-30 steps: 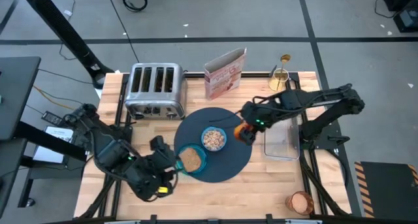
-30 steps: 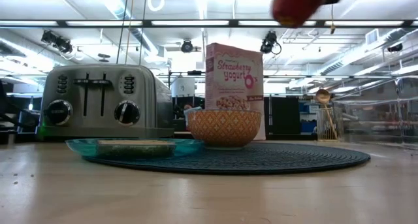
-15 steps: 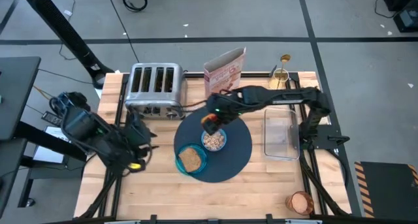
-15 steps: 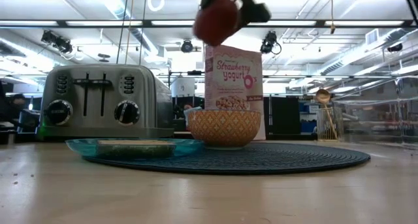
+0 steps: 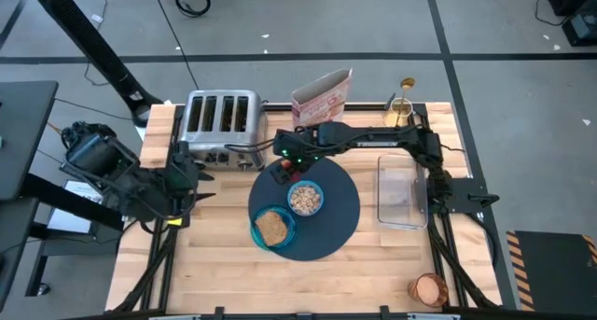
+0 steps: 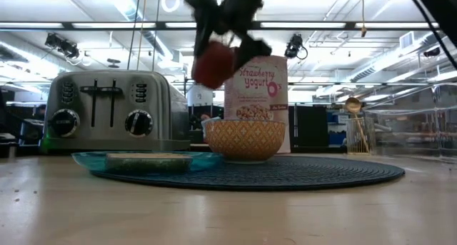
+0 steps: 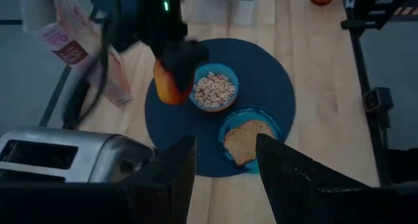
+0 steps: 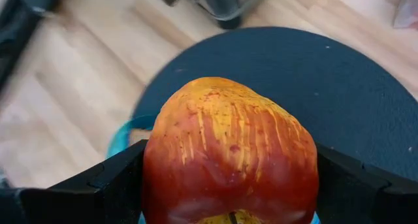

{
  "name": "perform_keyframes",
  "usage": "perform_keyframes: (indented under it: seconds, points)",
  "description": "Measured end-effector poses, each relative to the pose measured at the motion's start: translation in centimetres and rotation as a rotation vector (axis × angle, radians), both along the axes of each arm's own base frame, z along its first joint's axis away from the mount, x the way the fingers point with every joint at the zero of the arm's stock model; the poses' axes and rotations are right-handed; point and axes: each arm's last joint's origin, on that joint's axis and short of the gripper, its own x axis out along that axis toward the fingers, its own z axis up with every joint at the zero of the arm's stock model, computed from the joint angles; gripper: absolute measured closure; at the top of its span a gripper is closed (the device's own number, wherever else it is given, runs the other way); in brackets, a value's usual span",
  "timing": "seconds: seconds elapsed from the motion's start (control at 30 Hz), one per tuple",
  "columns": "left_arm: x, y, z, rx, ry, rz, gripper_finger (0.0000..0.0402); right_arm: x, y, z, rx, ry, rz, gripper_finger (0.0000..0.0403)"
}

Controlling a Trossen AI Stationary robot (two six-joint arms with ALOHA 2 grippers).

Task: Arrange a breakfast setting
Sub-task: Put the red apple on the blue table mat to the top left of the blue bowl

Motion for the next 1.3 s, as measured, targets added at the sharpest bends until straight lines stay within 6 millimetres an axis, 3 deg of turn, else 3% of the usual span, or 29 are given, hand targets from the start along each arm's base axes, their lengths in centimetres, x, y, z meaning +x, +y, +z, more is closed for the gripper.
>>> perform_keyframes:
  seconds: [0.13, 0.33, 0.4, 0.63, 0.97, 1.3]
  points:
    - [0.2, 0.6, 0.1, 0.013, 0.0, 0.019, 0.0235, 1.2, -1.9, -2.9, -0.005, 0.053, -0.002, 0.0056]
    - [0.6, 1.5, 0.1, 0.016, 0.001, 0.075, 0.0235, 2.1, -4.5, -5.2, 0.017, 0.071, -0.015, 0.0056]
    - [0.7, 1.9, 0.1, 0.019, 0.004, 0.094, 0.0235, 2.5, -5.2, -5.2, 0.026, 0.07, -0.01, 0.0056]
    - [0.8, 3.3, 0.3, 0.034, 0.013, 0.134, 0.0235, 3.8, -5.9, -1.8, -0.038, 0.08, 0.045, 0.0056]
    - [1.0, 4.2, 0.3, 0.04, 0.023, 0.156, 0.0235, 4.0, -7.4, -6.2, -0.01, 0.213, 0.044, 0.0057]
    - [0.9, 4.2, 0.3, 0.024, 0.022, 0.162, 0.0235, 3.8, -7.5, -7.9, 0.001, 0.254, 0.113, 0.0057]
